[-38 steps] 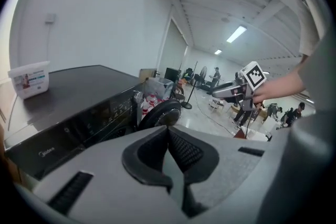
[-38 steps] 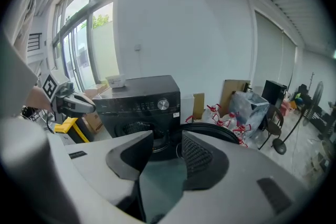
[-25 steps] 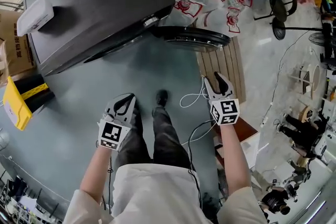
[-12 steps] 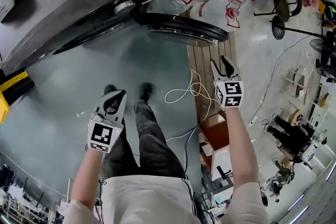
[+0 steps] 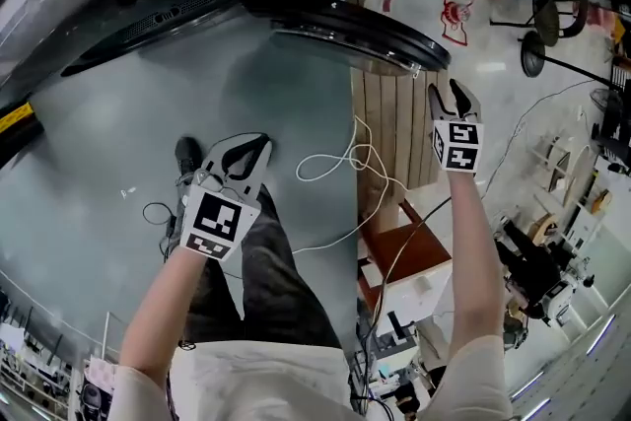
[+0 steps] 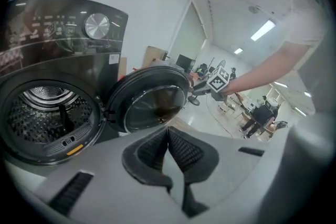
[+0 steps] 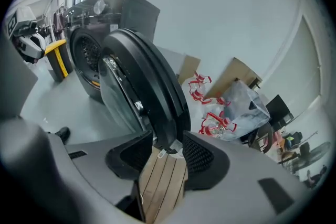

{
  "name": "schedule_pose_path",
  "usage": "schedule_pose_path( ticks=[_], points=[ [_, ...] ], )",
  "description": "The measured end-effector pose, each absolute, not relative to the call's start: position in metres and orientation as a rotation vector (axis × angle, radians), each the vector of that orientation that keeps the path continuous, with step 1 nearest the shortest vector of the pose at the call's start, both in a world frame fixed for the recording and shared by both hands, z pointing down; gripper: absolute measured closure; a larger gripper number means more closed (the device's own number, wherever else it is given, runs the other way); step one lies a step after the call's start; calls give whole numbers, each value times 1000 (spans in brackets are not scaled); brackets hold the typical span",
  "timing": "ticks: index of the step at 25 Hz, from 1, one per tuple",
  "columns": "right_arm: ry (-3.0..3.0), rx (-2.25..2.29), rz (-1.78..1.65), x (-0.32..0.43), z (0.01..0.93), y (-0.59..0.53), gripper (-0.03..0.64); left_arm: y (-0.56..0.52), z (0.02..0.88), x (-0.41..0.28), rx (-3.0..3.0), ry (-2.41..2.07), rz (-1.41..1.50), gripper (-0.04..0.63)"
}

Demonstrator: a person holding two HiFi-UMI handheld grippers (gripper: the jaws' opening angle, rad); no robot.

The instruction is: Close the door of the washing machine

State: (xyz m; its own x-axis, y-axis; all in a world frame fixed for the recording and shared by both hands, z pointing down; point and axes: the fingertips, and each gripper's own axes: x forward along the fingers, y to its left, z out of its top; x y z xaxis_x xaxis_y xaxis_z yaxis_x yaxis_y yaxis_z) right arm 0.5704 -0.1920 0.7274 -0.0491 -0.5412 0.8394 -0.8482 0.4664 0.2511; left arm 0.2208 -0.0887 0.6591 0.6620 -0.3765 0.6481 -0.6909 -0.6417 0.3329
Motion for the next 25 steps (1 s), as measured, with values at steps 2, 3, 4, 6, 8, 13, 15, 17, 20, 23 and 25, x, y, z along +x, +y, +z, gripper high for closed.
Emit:
schedule_pose_path(
  ticks=[2,3,4,6,8,13,15,17,20,23,25],
  points=[
    [-1709,1166,366,578,735,-198,420,-88,672,235,2290,-794,734,586],
    [-1702,1149,356,581,739,-200,420,-86,679,240,2285,-782,745,586],
    [-1695,1132,346,585,744,-202,420,-84,686,244,2283,-771,756,586],
    [-1681,1113,318,594,750,-211,420,-83,697,251,2281,-761,769,586],
    [-1669,1095,284,601,753,-219,420,-82,703,255,2278,-762,778,586],
    [-1631,921,171,599,762,-232,420,-73,710,253,2258,-759,789,586],
    [-1614,842,107,595,766,-236,425,-68,714,253,2253,-750,804,586],
    [-1606,804,66,593,767,-238,469,-66,716,252,2251,-749,806,586],
    [-1607,814,75,594,767,-234,479,-64,716,252,2242,-763,795,586],
    [-1614,827,98,591,767,-223,479,-56,716,249,2238,-766,798,586],
    [-1626,837,125,587,767,-212,479,-50,716,247,2240,-765,803,586]
  ],
)
